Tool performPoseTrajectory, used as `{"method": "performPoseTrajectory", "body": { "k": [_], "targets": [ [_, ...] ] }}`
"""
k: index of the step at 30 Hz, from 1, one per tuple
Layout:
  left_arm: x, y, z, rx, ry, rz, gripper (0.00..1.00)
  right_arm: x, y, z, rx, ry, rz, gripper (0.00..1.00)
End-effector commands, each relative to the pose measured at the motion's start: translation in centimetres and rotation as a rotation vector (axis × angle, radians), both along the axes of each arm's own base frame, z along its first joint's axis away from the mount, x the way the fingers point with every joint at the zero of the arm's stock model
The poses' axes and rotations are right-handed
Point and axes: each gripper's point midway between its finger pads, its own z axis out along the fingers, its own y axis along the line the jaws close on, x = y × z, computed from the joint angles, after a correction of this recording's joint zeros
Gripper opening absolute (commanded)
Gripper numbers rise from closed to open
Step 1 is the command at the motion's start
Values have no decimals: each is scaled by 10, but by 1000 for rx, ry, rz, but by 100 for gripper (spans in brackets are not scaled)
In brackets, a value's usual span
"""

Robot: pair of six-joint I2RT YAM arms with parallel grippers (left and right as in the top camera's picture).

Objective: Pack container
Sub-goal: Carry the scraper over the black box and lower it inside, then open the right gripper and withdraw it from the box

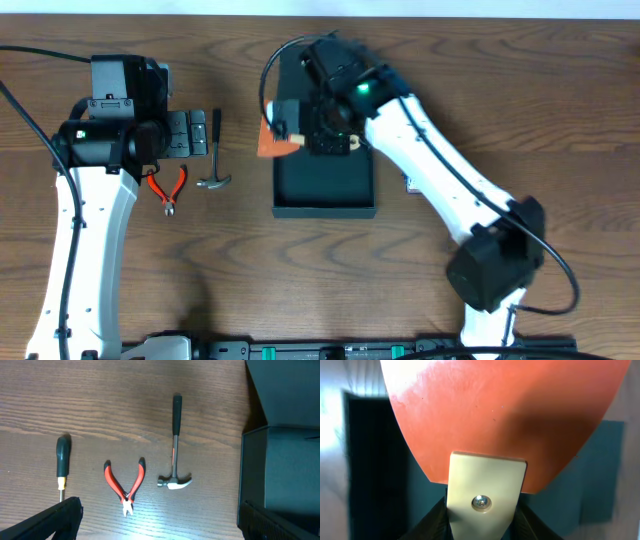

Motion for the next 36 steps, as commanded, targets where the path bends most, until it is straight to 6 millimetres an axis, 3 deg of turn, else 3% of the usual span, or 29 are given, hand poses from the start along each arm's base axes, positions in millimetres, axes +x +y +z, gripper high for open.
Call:
{"method": "performPoseTrajectory", "body": {
  "k": [1, 5, 14, 21, 26, 27, 28, 32, 36],
  "targets": [
    [3, 1, 4, 2, -8, -10, 98, 6, -6, -33, -66, 22, 93, 1],
    [0, 1, 3, 2, 6, -10, 98, 11, -16, -54, -96, 61, 95, 1],
    [-1, 1, 2, 2, 8, -10, 98, 19, -29, -81, -131, 85, 150, 1],
    [-1, 1, 3, 2, 8, -11, 98, 17, -31, -107, -144, 141, 154, 2],
    [-1, 1, 3, 2, 8, -10, 98, 17, -30, -114, -148, 154, 142, 20],
    [-1, 1, 3, 2, 8, -10, 98, 18, -29, -112, -142, 151, 123, 47],
    [-1, 1, 3, 2, 8, -10, 98, 20, -30, -110, -142, 146, 110, 99],
    [-1, 1, 2, 2, 8, -10, 98, 27, -32, -90, -142, 102, 58, 99],
    [-1, 1, 2, 2, 8, -10, 98, 32, -29, -48, -86, 33, 0, 99]
  ]
}}
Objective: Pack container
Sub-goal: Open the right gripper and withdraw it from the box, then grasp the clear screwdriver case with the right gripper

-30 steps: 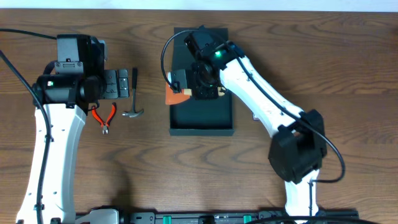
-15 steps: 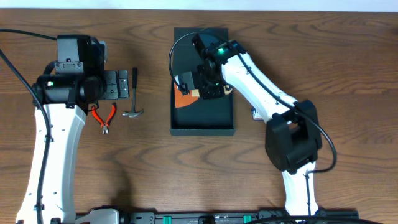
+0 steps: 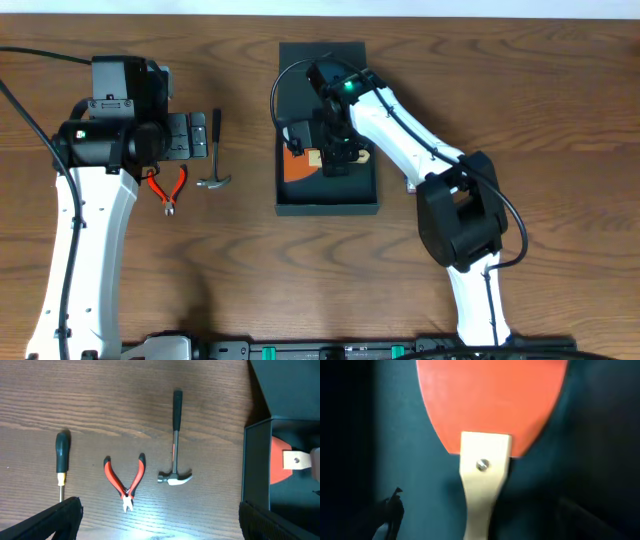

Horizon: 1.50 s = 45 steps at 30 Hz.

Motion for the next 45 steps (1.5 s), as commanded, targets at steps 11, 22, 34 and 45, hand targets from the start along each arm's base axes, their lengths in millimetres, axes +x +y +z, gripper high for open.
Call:
{"method": "performPoseTrajectory", "body": {
  "k": [11, 22, 34, 45],
  "targets": [
    [3, 1, 5, 2, -11, -10, 98, 15, -59, 222, 329, -303, -622, 99],
    [3, 1, 5, 2, -11, -11, 98, 40, -199, 151, 324, -12, -1603, 99],
    [3, 1, 5, 2, -11, -11, 98, 20, -205, 12, 57, 203, -1786, 99],
    [3, 1, 5, 2, -11, -10, 98, 11, -193, -42, -47, 298, -1726, 99]
  ]
}}
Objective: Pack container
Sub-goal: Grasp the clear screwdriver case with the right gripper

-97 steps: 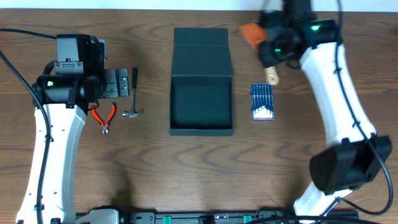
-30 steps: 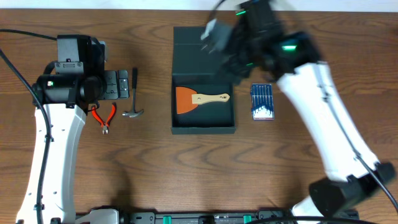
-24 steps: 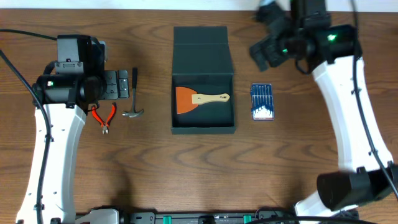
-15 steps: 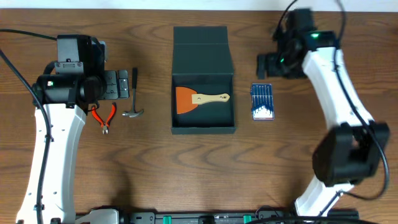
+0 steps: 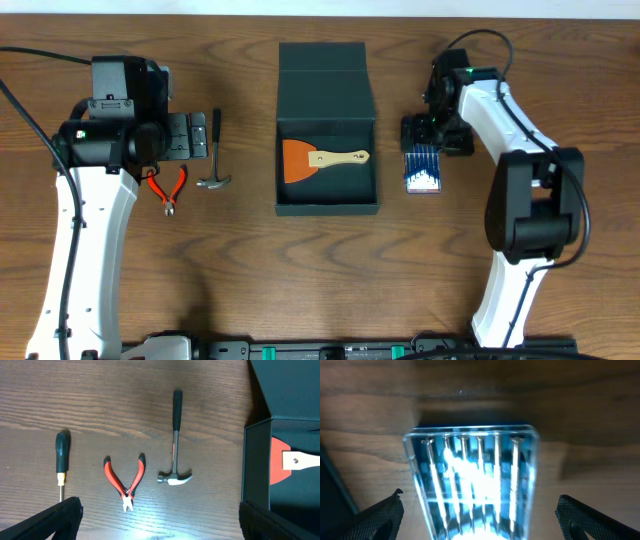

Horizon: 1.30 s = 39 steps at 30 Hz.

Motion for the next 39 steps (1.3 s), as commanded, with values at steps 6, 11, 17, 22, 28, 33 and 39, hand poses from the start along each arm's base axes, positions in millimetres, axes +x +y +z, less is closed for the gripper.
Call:
{"method": "performPoseTrajectory", "body": {
  "k": [6, 11, 17, 22, 28, 33, 39],
  "targets": [
    [3, 1, 5, 2, -10, -11, 98, -9, 16, -28, 4, 60, 51, 99],
    [3, 1, 5, 2, -10, -10, 98, -14, 13, -42, -7, 87, 49, 90],
    [3, 1, 5, 2, -10, -11, 98, -31, 11, -63, -12, 139, 49, 77],
    [3, 1, 5, 3, -11, -10, 98, -37, 10, -68, -14, 155, 50, 72],
    [3, 1, 5, 3, -11, -10, 98, -36, 12, -66, -1, 150, 57, 69],
    [3, 1, 5, 3, -11, -10, 98, -34, 12, -62, -1, 145, 68, 62],
    [3, 1, 5, 3, -11, -10, 98, -14, 15, -23, 9, 50, 117, 59]
  ]
}}
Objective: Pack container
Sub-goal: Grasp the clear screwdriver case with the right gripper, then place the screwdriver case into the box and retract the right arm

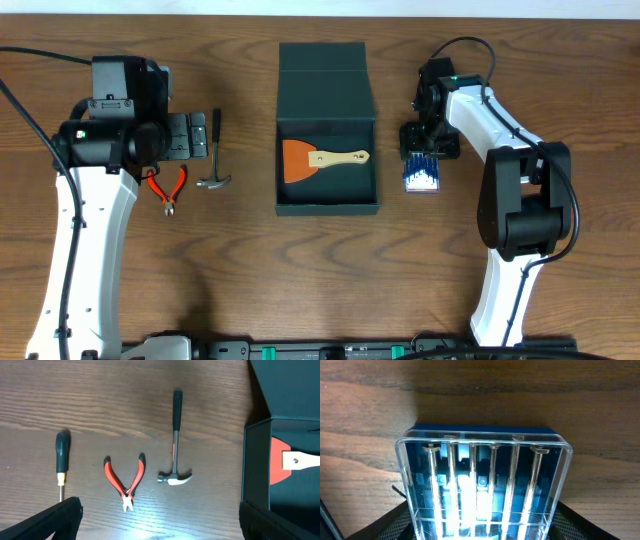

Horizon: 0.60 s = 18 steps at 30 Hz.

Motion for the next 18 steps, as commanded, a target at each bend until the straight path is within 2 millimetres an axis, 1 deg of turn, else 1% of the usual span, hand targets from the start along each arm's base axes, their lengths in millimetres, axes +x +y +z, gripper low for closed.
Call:
{"method": "performPoseTrajectory", "body": {
  "k": [1, 3, 5, 6, 7, 8, 10, 11, 12, 14, 16, 18],
  "targets": [
    [3, 1, 5, 2, -11, -11, 98, -4, 11, 8, 54, 15, 62, 57],
    [3, 1, 5, 2, -11, -11, 98, 7, 15, 41, 61, -56, 107, 52],
    [3, 1, 5, 2, -11, -11, 98, 18, 22, 84, 68, -155, 171, 45],
    [3, 1, 5, 2, -11, -11, 98, 25, 35, 120, 86, -250, 252, 41],
    [3, 1, 5, 2, -11, -11, 98, 26, 44, 138, 104, -297, 307, 40],
    [3, 1, 5, 3, -11, -10, 98, 27, 56, 160, 122, -358, 381, 36],
    [3, 1, 5, 3, -11, -10, 99, 25, 75, 193, 126, -454, 463, 20],
    [3, 1, 5, 2, -11, -11, 98, 21, 86, 209, 127, -500, 515, 10],
    [3, 1, 5, 2, -11, -11, 98, 16, 95, 220, 128, -532, 565, 2],
    [3, 1, 5, 2, -11, -11, 98, 5, 115, 233, 130, -572, 665, 1],
    [3, 1, 5, 2, -11, -10, 98, -10, 140, 235, 140, -578, 814, 1],
    [3, 1, 5, 2, -11, -11, 99, -30, 163, 229, 163, -552, 991, 1]
  ]
}}
